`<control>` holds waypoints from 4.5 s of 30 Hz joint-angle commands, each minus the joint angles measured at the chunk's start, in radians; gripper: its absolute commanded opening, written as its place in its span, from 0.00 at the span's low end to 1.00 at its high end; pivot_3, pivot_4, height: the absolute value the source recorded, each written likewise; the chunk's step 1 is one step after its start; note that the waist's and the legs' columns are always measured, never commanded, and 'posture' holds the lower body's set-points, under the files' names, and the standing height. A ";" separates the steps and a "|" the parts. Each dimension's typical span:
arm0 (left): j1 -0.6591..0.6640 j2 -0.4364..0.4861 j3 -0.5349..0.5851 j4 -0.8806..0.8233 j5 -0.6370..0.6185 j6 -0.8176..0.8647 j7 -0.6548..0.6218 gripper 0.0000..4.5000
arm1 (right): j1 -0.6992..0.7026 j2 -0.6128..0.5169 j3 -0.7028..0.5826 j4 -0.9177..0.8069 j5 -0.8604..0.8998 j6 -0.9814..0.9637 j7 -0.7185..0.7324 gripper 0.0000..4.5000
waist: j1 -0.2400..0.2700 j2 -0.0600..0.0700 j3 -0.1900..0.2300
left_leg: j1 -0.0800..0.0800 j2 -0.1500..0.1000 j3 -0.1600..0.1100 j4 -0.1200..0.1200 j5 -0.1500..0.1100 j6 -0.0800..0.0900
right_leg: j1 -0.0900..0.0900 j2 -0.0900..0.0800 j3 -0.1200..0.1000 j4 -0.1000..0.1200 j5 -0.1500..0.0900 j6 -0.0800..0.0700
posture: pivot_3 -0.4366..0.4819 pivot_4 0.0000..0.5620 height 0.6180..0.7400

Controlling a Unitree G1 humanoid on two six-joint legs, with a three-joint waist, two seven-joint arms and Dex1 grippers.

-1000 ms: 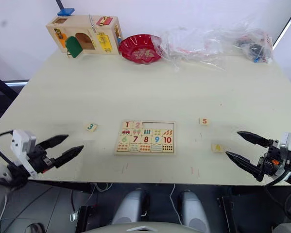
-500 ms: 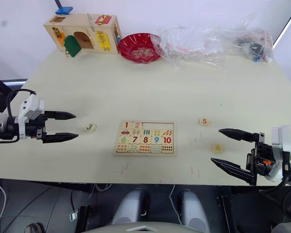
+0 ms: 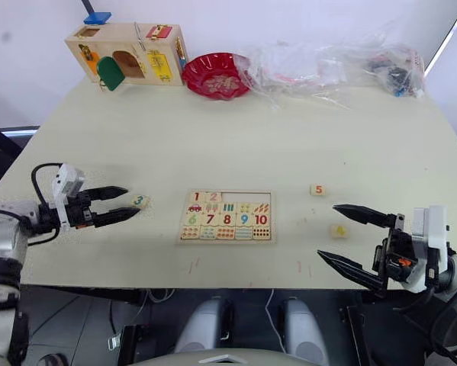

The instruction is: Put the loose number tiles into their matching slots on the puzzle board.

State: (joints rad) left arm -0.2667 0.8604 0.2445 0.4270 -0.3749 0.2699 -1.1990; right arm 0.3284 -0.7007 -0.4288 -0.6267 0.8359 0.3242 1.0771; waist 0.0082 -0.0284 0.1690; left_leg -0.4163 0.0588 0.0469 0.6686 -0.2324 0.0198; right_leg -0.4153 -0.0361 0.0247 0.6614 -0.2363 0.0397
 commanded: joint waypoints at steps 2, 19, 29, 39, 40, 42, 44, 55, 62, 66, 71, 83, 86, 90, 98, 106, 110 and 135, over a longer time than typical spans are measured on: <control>0.065 -0.057 0.083 -0.236 -0.035 0.118 0.218 0.99 | -0.014 -0.001 -0.003 -0.014 0.003 -0.019 -0.001 1.00 | 0.007 0.000 0.000 | 0.000 -0.001 0.001 0.000 0.000 0.000 | 0.000 0.000 0.000 0.000 0.000 0.000 | 0.48 0.27 1.00; 0.208 -0.193 0.064 -0.570 0.016 0.337 0.583 0.99 | -0.023 -0.029 -0.018 0.011 0.020 -0.007 0.029 1.00 | 0.004 -0.001 0.000 | 0.000 -0.003 0.001 0.000 0.000 0.000 | 0.000 0.002 0.000 0.000 0.000 0.000 | 0.48 0.27 1.00; 0.210 -0.106 0.017 -0.614 0.021 0.497 0.573 0.99 | -0.011 -0.032 -0.019 0.001 0.023 -0.004 0.025 1.00 | 0.003 0.000 0.000 | 0.001 -0.003 0.001 -0.001 0.000 0.000 | 0.000 0.001 0.001 0.000 0.000 0.000 | 0.48 0.27 1.00; 0.192 -0.137 0.013 -0.613 0.024 0.518 0.618 0.88 | -0.003 -0.025 -0.010 -0.004 0.014 -0.012 0.017 1.00 | 0.004 0.000 -0.001 | 0.002 -0.002 0.001 -0.001 0.000 0.000 | 0.000 0.001 0.001 0.000 0.000 0.000 | 0.48 0.27 1.00; 0.195 -0.138 0.012 -0.617 0.022 0.519 0.618 0.87 | -0.002 -0.025 -0.010 -0.004 0.013 -0.012 0.017 1.00 | 0.005 0.000 -0.001 | 0.002 -0.002 0.001 -0.001 0.000 0.000 | 0.000 0.001 0.001 0.000 0.000 0.000 | 0.48 0.27 1.00; 0.202 -0.142 0.009 -0.630 0.020 0.515 0.621 0.60 | -0.002 -0.025 -0.008 -0.004 0.013 -0.012 0.016 1.00 | 0.004 0.000 -0.001 | 0.002 -0.002 0.001 -0.001 0.000 0.000 | 0.000 0.001 0.001 0.000 0.000 0.000 | 0.48 0.27 1.00; 0.213 -0.151 0.013 -0.652 0.016 0.518 0.633 0.56 | -0.001 -0.025 -0.006 -0.002 0.012 -0.012 0.016 1.00 | 0.005 0.000 -0.001 | 0.002 -0.002 0.001 -0.001 0.000 0.000 | 0.000 0.001 0.002 0.000 0.000 -0.001 | 0.48 0.27 1.00; 0.256 -0.218 0.070 -0.868 -0.039 0.699 0.745 0.56 | -0.014 -0.036 0.001 0.008 0.023 0.001 0.020 1.00 | 0.004 0.000 -0.001 | 0.001 -0.002 0.000 -0.001 0.000 0.000 | 0.000 0.001 0.002 -0.001 0.000 0.000 | 0.48 0.27 1.00; 0.282 -0.356 0.117 -1.100 -0.076 0.913 0.902 0.56 | -0.033 -0.061 -0.010 0.018 0.051 0.030 0.029 1.00 | 0.005 0.000 -0.001 | 0.001 -0.003 0.000 -0.001 0.000 0.000 | 0.000 0.001 0.002 0.000 0.000 0.000 | 0.48 0.27 1.00; 0.318 -0.436 0.130 -1.202 -0.070 0.981 0.970 0.56 | -0.043 -0.087 -0.021 0.024 0.080 0.058 0.038 1.00 | 0.004 -0.001 -0.001 | 0.001 -0.004 0.000 -0.001 0.000 0.000 | 0.001 0.001 0.002 -0.001 0.000 0.000 | 0.48 0.27 1.00; 0.305 -0.510 0.174 -1.235 -0.062 0.992 1.028 0.68 | -0.060 -0.116 -0.024 0.041 0.098 0.079 0.054 1.00 | 0.004 -0.001 -0.001 | 0.001 -0.004 0.000 0.000 0.000 0.000 | 0.001 0.003 0.002 -0.001 0.000 0.000 | 0.48 0.27 1.00; 0.137 -0.706 0.102 -1.248 0.055 1.092 1.284 0.99 | -0.107 -0.159 -0.037 0.063 0.124 0.124 0.079 1.00 | 0.005 -0.003 -0.001 | 0.001 -0.005 -0.001 0.000 0.000 0.000 | 0.002 0.003 0.001 -0.001 0.000 0.000 | 0.48 0.27 1.00; 0.094 -0.735 0.077 -1.237 0.110 1.119 1.345 0.99 | -0.117 -0.164 -0.039 0.065 0.128 0.136 0.085 1.00 | 0.006 -0.004 -0.001 | 0.001 -0.006 -0.002 0.000 0.000 0.000 | 0.003 0.003 0.001 -0.001 0.000 0.000 | 0.48 0.27 1.00; 0.056 -0.787 0.062 -1.213 0.143 1.128 1.376 0.99 | -0.130 -0.172 -0.041 0.074 0.131 0.147 0.092 1.00 | 0.005 -0.005 -0.001 | 0.000 -0.006 -0.002 0.000 0.000 0.000 | 0.003 0.004 0.001 -0.001 0.000 0.000 | 0.48 0.27 1.00; 0.023 -0.833 0.043 -1.152 0.218 1.086 1.409 0.99 | -0.145 -0.178 -0.044 0.083 0.128 0.160 0.105 1.00 | 0.005 -0.005 -0.001 | 0.000 -0.006 -0.002 0.000 0.000 0.000 | 0.003 0.004 0.001 -0.001 0.000 0.000 | 0.48 0.27 1.00; 0.023 -0.856 0.045 -1.108 0.261 1.045 1.411 0.99 | -0.135 -0.175 -0.059 0.070 0.128 0.166 0.104 1.00 | 0.005 -0.005 -0.001 | 0.000 -0.006 -0.002 0.000 0.000 0.000 | 0.003 0.004 0.001 -0.001 0.000 0.000 | 0.48 0.27 1.00; 0.022 -0.873 0.050 -1.082 0.273 1.014 1.412 0.99 | -0.132 -0.173 -0.063 0.069 0.126 0.167 0.103 1.00 | 0.005 -0.005 -0.001 | 0.000 -0.006 -0.002 0.000 0.000 0.000 | 0.003 0.004 0.001 -0.001 0.000 0.000 | 0.48 0.27 1.00; 0.240 -0.662 0.036 -1.331 0.116 1.162 1.090 0.34 | -0.101 -0.164 -0.072 0.070 0.115 0.155 0.110 1.00 | 0.006 -0.004 -0.001 | 0.001 -0.005 -0.002 0.000 0.000 0.000 | 0.003 0.003 0.001 -0.002 -0.001 0.001 | 0.48 0.27 1.00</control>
State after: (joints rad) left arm -0.0327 0.1890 0.2752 -0.8460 -0.2336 1.4105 -0.0782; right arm 0.2285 -0.8647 -0.4725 -0.5399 0.9432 0.4953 1.1757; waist 0.0142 -0.0329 0.1675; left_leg -0.4158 0.0535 0.0452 0.6689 -0.2324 0.0197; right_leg -0.4127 -0.0332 0.0256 0.6596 -0.2373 0.0412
